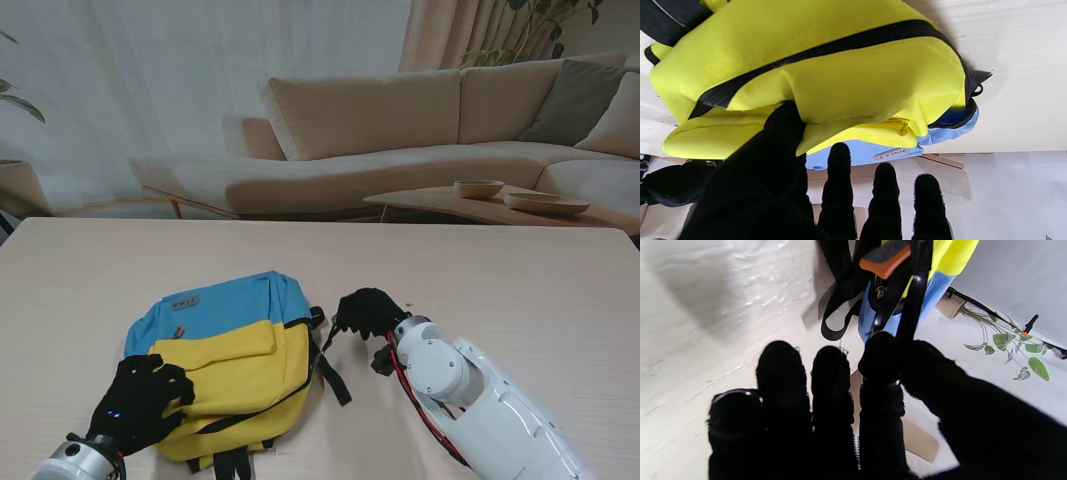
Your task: Pack books into the school bag then zip close the school bag
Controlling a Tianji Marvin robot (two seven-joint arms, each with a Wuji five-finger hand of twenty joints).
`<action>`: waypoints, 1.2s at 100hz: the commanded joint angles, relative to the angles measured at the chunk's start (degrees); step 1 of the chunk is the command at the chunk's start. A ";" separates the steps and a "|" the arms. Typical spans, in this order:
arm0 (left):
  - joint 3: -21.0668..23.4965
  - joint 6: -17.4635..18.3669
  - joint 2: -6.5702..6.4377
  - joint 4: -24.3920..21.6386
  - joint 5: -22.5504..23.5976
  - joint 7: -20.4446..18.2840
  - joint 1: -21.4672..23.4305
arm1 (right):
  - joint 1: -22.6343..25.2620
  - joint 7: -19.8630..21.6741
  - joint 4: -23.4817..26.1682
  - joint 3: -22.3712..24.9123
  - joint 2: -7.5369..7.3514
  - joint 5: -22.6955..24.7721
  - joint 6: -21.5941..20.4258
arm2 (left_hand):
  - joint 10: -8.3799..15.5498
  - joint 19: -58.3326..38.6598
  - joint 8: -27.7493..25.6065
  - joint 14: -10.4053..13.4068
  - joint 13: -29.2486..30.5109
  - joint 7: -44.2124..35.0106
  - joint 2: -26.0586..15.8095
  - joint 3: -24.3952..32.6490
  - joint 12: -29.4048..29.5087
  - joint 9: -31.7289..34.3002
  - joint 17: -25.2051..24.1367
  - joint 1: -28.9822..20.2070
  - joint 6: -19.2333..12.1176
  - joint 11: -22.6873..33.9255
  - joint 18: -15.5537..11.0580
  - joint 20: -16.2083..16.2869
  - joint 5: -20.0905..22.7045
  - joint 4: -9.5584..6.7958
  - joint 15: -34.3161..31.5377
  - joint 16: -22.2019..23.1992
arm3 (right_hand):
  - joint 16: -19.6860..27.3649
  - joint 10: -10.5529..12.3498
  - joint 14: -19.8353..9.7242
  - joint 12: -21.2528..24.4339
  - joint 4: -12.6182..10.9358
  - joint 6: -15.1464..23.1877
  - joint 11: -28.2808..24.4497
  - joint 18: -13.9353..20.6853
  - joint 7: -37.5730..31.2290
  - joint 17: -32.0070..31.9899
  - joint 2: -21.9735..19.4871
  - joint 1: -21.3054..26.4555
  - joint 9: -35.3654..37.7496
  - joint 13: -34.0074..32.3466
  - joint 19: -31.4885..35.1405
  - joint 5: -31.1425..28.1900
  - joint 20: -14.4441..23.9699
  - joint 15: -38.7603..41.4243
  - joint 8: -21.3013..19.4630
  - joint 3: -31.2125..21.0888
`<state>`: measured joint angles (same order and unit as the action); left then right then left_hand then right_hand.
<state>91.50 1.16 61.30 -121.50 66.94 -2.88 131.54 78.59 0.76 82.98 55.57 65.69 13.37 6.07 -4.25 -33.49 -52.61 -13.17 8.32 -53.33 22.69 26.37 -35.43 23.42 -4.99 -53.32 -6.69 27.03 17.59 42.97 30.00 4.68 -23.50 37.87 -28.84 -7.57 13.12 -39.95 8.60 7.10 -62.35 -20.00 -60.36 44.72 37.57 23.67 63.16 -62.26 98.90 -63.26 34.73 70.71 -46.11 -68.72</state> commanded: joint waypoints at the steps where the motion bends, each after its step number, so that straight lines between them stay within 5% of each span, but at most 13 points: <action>1: 0.52 0.10 0.20 -0.13 0.31 -1.34 0.83 | -1.59 0.91 -0.78 -0.36 1.46 -0.65 0.91 | 1.37 -1.50 -3.45 -0.24 0.14 -3.29 1.06 3.36 -0.11 1.13 -0.70 -3.45 -4.65 -0.25 0.97 -1.07 4.17 0.48 0.78 -0.96 | -2.09 1.74 1.30 -3.91 -1.17 -1.96 -4.74 -0.45 -4.28 -0.43 -3.80 -3.93 -0.75 1.32 2.54 -1.97 1.05 3.53 -5.98 2.15; 13: 0.75 0.53 0.15 -0.22 0.42 -1.85 0.86 | -4.32 0.10 -3.14 -2.15 2.43 -2.34 2.60 | 1.39 -1.35 -3.70 -0.31 0.00 -3.02 0.96 3.22 -0.01 0.97 -0.74 -3.43 -4.76 -0.44 0.84 -1.22 4.12 0.46 0.93 -1.01 | -4.14 1.73 1.01 -11.99 -5.37 -2.19 -10.74 -1.53 -8.62 1.60 -8.64 -7.47 1.98 -0.33 3.57 -5.82 1.35 10.26 -18.63 4.40; 23: 1.03 1.32 0.09 -0.11 0.50 -2.11 0.81 | -6.32 -0.08 -4.74 -3.55 2.99 -2.98 3.86 | 1.67 -1.17 -3.99 -0.11 -0.07 -2.80 0.90 2.92 0.11 0.74 -0.75 -3.18 -5.78 -0.70 0.77 -1.38 4.29 0.46 1.08 -1.07 | -5.05 2.23 0.13 -15.35 -5.24 -1.70 -13.67 -1.90 -12.55 3.09 -9.11 -8.39 3.90 -1.64 4.50 -7.16 1.24 13.15 -21.79 5.35; 48: 0.92 2.18 0.09 -0.91 -1.77 -3.06 0.74 | -7.89 -0.56 -5.83 -4.80 3.56 -3.33 5.33 | 1.17 0.40 -3.16 -0.51 -0.22 0.61 -0.18 0.23 0.79 0.32 -0.80 -3.40 -7.72 -1.81 0.53 -1.65 2.30 -0.04 1.59 -1.16 | -5.00 2.07 0.27 -16.22 -5.21 -1.21 -12.87 -1.78 -12.44 3.16 -8.98 -8.59 3.75 -1.46 4.64 -7.00 1.04 13.02 -22.40 5.62; 63: 1.13 5.05 -0.14 -2.96 -4.04 -5.92 0.73 | -7.19 -0.09 -4.99 -4.43 3.20 -2.86 5.19 | 1.61 2.87 8.28 -0.04 -1.14 11.03 -0.73 1.61 1.53 -2.40 -0.96 5.96 -2.41 -3.41 0.27 -0.75 -7.61 -0.87 2.63 -1.39 | -4.91 2.04 0.39 -16.31 -5.26 -1.08 -12.51 -1.97 -12.10 3.05 -8.86 -8.51 3.72 -1.37 4.58 -6.95 0.99 12.76 -22.39 5.53; 73: 0.53 6.62 -0.37 -3.86 -5.81 -7.69 -0.18 | -6.81 0.07 -4.62 -4.22 3.06 -2.71 5.20 | 1.49 3.99 13.86 -0.03 -1.36 17.49 -1.82 3.99 2.01 -2.96 -1.06 12.96 1.19 -4.23 0.29 -0.35 -9.72 -1.85 3.27 -1.62 | -4.91 2.04 0.40 -16.39 -5.27 -1.11 -12.47 -2.00 -11.89 3.03 -8.76 -8.45 3.73 -1.36 4.57 -7.01 0.98 12.72 -22.33 5.48; 90: -2.60 7.02 -1.07 -3.37 -6.89 -11.48 -4.92 | -6.13 0.34 -3.74 -3.80 2.82 -2.50 5.09 | 1.37 4.49 17.54 -0.09 -1.29 21.05 -1.74 2.78 2.39 -3.46 -1.20 14.81 2.41 -5.01 0.40 0.35 -11.02 -1.62 3.70 -1.67 | -4.90 2.03 0.41 -16.49 -5.28 -1.14 -12.35 -2.14 -11.79 3.00 -8.66 -8.39 3.74 -1.35 4.54 -7.09 0.97 12.65 -22.33 5.41; 99: -5.28 6.42 -1.54 -1.54 -8.20 -13.70 -8.75 | -5.70 0.32 -3.10 -3.47 2.72 -2.41 5.00 | 1.31 4.79 18.76 -0.16 -1.27 21.74 -1.89 2.84 2.46 -3.64 -1.16 14.26 1.09 -5.24 0.45 0.52 -10.53 -1.69 3.91 -1.55 | -4.88 2.00 0.44 -16.50 -5.28 -1.12 -12.26 -2.15 -11.77 3.00 -8.65 -8.35 3.78 -1.33 4.53 -7.14 0.98 12.60 -22.34 5.41; 111: -9.41 5.22 -2.16 1.77 -10.01 -16.41 -14.13 | -5.35 0.22 -2.49 -3.14 2.66 -2.27 5.00 | 1.25 4.64 18.71 -0.41 -0.50 20.10 -2.54 5.48 2.53 -2.05 -1.04 9.98 -6.35 -5.06 0.42 0.93 -6.51 -2.19 3.59 -1.20 | -4.83 1.93 0.60 -16.37 -5.32 -1.18 -12.02 -2.20 -11.75 3.02 -8.61 -8.35 4.04 -1.42 4.55 -7.28 0.98 12.49 -22.35 5.26; 117: -11.38 4.13 -2.46 3.19 -10.43 -17.92 -16.33 | -5.26 0.10 -2.33 -3.06 2.68 -2.29 5.06 | 2.16 3.81 16.82 -0.51 -0.06 17.19 -1.20 4.51 2.52 -0.46 -0.99 4.39 -8.20 -4.60 0.34 1.52 -1.76 0.19 3.05 -0.77 | -4.75 1.91 0.77 -16.33 -5.33 -1.11 -11.98 -2.28 -11.75 3.09 -8.61 -8.39 4.18 -1.53 4.58 -7.37 1.00 12.33 -22.35 5.24; 120: -12.24 3.56 -2.60 3.81 -10.53 -18.75 -17.27 | -5.29 0.05 -2.32 -3.08 2.70 -2.29 5.11 | 2.18 3.55 16.11 -0.53 0.14 15.58 -0.94 2.35 2.41 0.33 -0.92 1.41 -8.70 -4.21 0.35 1.47 0.61 0.13 2.79 -0.68 | -4.74 1.93 0.78 -16.31 -5.34 -1.09 -11.96 -2.27 -11.74 3.16 -8.66 -8.43 4.21 -1.53 4.61 -7.38 1.00 12.31 -22.36 5.23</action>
<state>79.81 5.62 58.62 -118.34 56.44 -19.22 114.86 72.93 0.16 80.20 52.60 68.12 10.87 11.26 -3.48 -30.75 -34.66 -13.17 8.20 -34.59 21.31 29.51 -33.64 22.12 -4.99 -46.33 -11.70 22.34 17.59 43.17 26.04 4.55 -20.91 37.28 -33.14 -6.95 13.09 -55.61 5.06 5.47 -74.00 -21.44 -69.72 46.95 28.85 17.14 65.77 -62.05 98.91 -68.23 35.33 81.29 -66.88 -64.50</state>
